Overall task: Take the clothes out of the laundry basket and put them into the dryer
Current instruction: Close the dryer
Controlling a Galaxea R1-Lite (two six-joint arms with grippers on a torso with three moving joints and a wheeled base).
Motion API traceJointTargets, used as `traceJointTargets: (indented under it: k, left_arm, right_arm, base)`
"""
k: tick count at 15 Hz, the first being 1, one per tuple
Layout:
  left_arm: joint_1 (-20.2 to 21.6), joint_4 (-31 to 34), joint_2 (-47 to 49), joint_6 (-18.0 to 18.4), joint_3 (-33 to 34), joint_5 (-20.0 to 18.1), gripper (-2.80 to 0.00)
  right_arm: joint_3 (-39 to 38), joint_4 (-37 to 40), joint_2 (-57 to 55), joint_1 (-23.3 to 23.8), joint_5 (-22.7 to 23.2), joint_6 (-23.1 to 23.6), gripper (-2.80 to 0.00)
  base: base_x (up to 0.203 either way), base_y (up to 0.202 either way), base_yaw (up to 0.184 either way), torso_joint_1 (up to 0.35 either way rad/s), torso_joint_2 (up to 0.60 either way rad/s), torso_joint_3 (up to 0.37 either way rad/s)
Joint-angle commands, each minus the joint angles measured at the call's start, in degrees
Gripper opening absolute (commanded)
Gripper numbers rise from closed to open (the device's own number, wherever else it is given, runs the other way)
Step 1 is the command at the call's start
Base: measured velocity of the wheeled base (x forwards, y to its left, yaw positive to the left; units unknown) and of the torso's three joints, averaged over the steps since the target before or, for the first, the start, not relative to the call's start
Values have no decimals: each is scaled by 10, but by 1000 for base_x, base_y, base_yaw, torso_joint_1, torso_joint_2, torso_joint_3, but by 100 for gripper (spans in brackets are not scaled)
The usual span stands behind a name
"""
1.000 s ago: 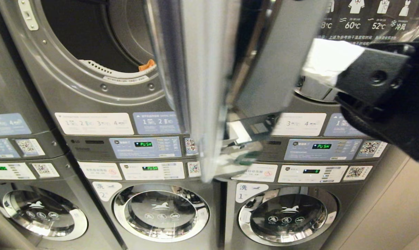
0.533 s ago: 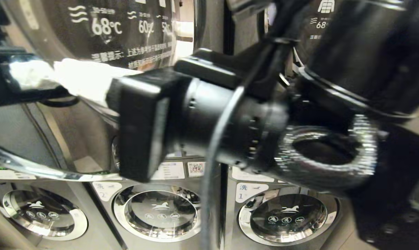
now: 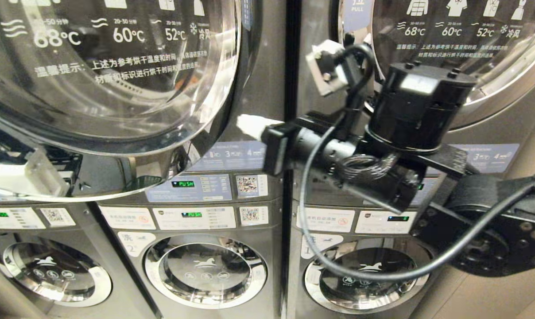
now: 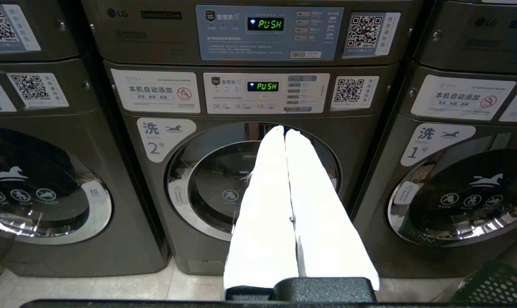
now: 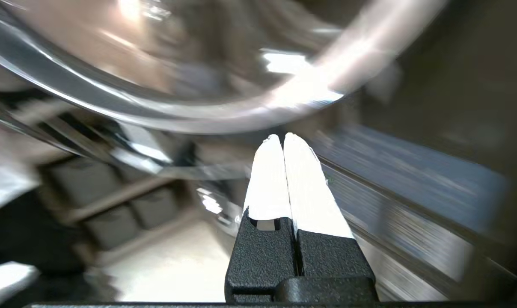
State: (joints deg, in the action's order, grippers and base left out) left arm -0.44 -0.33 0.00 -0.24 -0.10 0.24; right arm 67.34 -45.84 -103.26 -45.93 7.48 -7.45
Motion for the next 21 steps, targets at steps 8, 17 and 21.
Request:
traceJointTargets:
  k: [8, 17, 21]
  left_arm:
    - [0, 0, 1, 0, 0, 0, -280]
    - [0, 0, 1, 0, 0, 0, -280]
    - [0, 0, 1, 0, 0, 0, -280]
  right_arm:
    - [-408, 0, 269, 378, 34, 71, -280]
    - [-648, 296, 756, 450, 3, 103, -280]
    - [-665, 437, 910, 446, -33, 148, -280]
  base:
    - [0, 0, 0, 0, 0, 0]
    - [0, 0, 0, 0, 0, 0]
    - [0, 0, 0, 0, 0, 0]
